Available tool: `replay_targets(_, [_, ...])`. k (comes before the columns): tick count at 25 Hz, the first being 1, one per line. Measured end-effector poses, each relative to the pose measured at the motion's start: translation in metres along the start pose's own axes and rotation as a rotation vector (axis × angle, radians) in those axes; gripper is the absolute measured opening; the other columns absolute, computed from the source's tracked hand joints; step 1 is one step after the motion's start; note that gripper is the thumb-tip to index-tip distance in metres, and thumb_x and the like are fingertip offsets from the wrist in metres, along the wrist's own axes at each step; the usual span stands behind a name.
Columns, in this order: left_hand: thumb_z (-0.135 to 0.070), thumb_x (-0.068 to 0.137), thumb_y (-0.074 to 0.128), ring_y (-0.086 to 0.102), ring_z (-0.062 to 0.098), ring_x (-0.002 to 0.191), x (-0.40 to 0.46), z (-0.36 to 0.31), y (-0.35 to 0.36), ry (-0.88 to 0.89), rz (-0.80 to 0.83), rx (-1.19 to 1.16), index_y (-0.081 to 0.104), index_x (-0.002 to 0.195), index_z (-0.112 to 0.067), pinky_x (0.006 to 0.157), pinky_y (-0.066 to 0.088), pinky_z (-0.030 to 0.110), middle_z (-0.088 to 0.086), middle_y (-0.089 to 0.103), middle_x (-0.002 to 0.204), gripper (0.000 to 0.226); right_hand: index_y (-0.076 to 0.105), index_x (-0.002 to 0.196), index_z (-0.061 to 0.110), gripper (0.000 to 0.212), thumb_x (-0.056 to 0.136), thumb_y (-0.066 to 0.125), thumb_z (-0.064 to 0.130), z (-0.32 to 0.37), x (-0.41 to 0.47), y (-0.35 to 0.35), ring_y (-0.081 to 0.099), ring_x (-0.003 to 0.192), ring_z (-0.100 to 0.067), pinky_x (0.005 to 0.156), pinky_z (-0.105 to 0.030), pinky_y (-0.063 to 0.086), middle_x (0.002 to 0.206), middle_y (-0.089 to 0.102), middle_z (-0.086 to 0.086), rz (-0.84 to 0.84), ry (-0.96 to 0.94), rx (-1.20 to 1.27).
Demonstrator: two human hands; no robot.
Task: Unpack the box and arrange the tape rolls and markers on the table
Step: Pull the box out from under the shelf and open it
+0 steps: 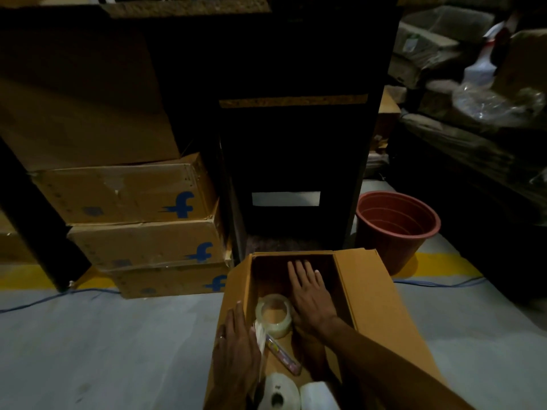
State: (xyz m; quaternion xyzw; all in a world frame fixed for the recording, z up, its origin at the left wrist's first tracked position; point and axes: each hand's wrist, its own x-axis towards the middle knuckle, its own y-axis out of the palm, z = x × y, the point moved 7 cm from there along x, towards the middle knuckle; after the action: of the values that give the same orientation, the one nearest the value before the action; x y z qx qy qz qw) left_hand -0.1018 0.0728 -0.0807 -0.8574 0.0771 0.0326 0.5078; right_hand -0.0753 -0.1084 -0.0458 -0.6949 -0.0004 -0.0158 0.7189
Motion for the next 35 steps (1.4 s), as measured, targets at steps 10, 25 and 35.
replay_targets(10, [-0.047, 0.100, 0.021, 0.026, 0.022, 0.145, 0.004, 0.015, 0.005, 0.079, -0.021, -0.227, 0.003, 0.154, -0.030, 0.118, 0.027, 0.044, -0.001, 0.015, 0.162, 0.060, -0.014, 0.154, 0.011, 0.112, 0.085, 0.068, 0.042, -0.022, 0.070, 0.017, -0.014, 0.150, -0.033, 0.122, -0.049, 0.001, 0.162, -0.019, -0.012, 0.097, 0.050, 0.001])
replay_targets(25, [-0.039, 0.092, 0.038, 0.048, 0.021, 0.132, -0.019, 0.006, -0.007, 0.136, 0.008, -0.412, 0.019, 0.154, -0.022, 0.113, 0.038, 0.040, 0.001, 0.045, 0.148, 0.067, -0.011, 0.155, 0.018, 0.137, 0.063, 0.085, 0.050, -0.042, 0.071, 0.019, -0.009, 0.151, -0.027, 0.120, -0.051, -0.002, 0.165, -0.005, -0.004, 0.238, 0.036, 0.046])
replay_targets(35, [-0.053, 0.092, 0.039, 0.042, 0.016, 0.137, -0.096, 0.026, -0.014, 0.178, 0.043, -0.370, 0.011, 0.155, -0.023, 0.114, 0.036, 0.036, 0.000, 0.036, 0.154, 0.075, -0.011, 0.155, 0.015, 0.133, 0.067, 0.082, 0.052, -0.010, 0.006, 0.016, -0.008, 0.151, -0.027, 0.121, -0.054, 0.001, 0.165, -0.007, -0.004, 0.314, 0.004, 0.057])
